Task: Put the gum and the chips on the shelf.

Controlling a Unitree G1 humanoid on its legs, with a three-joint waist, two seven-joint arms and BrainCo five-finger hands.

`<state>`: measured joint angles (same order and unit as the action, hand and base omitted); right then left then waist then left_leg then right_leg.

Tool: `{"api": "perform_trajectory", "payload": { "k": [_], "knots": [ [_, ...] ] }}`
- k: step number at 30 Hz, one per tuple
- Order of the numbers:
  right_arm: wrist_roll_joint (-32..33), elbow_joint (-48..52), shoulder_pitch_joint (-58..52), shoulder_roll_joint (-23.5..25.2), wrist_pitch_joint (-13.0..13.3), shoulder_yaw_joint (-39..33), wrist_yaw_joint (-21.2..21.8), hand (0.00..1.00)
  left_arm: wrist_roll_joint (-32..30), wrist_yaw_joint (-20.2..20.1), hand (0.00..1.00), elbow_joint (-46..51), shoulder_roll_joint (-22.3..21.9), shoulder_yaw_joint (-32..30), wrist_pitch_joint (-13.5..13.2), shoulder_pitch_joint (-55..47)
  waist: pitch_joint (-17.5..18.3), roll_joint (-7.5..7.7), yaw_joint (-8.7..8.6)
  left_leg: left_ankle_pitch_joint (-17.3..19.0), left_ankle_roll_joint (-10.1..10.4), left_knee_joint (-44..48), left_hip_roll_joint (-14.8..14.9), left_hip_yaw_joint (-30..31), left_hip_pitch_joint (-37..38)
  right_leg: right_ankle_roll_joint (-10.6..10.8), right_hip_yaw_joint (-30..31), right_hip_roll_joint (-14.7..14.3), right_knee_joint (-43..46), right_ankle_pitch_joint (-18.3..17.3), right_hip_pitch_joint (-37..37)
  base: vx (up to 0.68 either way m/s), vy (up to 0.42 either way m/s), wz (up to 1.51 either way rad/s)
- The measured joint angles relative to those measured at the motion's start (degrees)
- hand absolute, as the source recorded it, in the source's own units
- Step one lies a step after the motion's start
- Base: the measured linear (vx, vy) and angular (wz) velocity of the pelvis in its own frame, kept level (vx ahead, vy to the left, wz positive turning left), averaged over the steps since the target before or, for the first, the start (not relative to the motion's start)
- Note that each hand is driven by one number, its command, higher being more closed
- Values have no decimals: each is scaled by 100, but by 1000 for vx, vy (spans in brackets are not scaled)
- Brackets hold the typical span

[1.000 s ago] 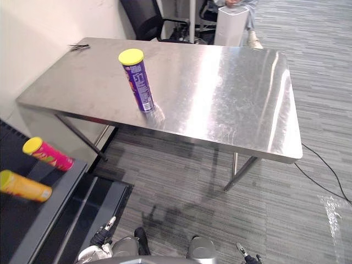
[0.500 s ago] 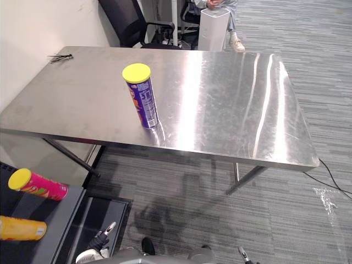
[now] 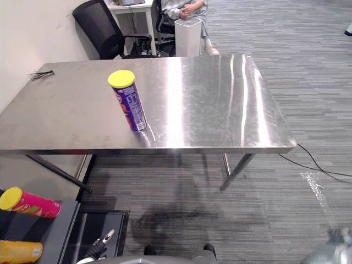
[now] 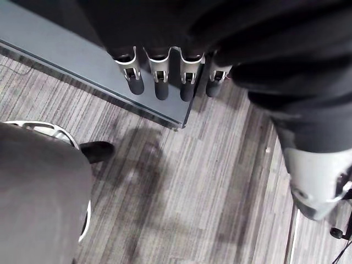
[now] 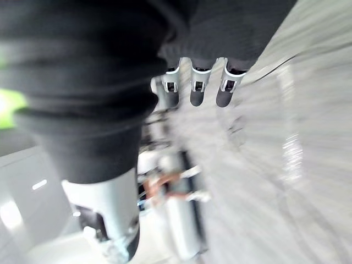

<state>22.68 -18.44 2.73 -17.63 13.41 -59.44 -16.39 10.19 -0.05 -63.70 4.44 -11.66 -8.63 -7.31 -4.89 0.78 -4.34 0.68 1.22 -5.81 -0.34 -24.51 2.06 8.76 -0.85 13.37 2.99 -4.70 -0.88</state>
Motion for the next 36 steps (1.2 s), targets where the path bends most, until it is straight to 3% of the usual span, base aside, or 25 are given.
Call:
{"api": "perform_trajectory", "payload": {
  "k": [1, 4, 8, 14, 20, 29, 36],
  "knots": [
    [-176, 382, 144, -76, 173, 138, -146, 0, -9, 7, 0, 13, 3, 9, 1, 4, 21, 35, 2, -36, -1, -4, 20, 21, -1, 1, -8, -23, -4, 1, 3, -14, -49, -1],
    [-714, 1181, 419, -106, 250, 737, -332, 0, -38, -3, 0, 42, -4, 97, 11, 5, 100, 105, 3, -103, -30, -6, 53, 51, -18, 2, -24, -78, -4, 3, 0, -1, -49, 3],
    [-915, 1789, 531, -117, 355, 1883, 110, 0, -231, -29, 0, 169, 4, 275, 39, 11, 207, 130, 38, -180, -54, -4, 75, 211, -113, 3, -154, -112, -8, 12, 0, 9, -39, 19],
    [-794, 1654, 891, -393, 343, 3399, 968, 0, -253, -87, 0, 229, 24, 443, 32, 34, 225, 158, 286, -249, -61, 4, 36, 483, -143, 2, -434, -98, -96, 13, 163, -4, -16, 22],
    [-631, 567, 1698, -367, 189, 4850, 1372, 0, -240, -142, 0, 280, 19, 517, 1, 98, 205, 133, 535, -307, -72, -7, 34, 656, -186, 1, -620, -97, -135, 12, 243, -22, -8, 15],
    [-697, -387, 2682, -131, -142, 5796, 1450, 0, -164, -137, 0, 477, 16, 525, 5, 132, -59, 85, 682, -309, -67, -7, 30, 784, -177, 15, -798, -105, -285, 25, 422, 23, -7, 9],
    [-710, -651, 3074, 82, -277, 6020, 1452, 0, -132, -135, 0, 555, 16, 572, 6, 133, -142, 68, 720, -305, -60, -11, 67, 785, -178, 3, -806, -142, -289, 36, 441, 32, -14, 0]
  ]
}}
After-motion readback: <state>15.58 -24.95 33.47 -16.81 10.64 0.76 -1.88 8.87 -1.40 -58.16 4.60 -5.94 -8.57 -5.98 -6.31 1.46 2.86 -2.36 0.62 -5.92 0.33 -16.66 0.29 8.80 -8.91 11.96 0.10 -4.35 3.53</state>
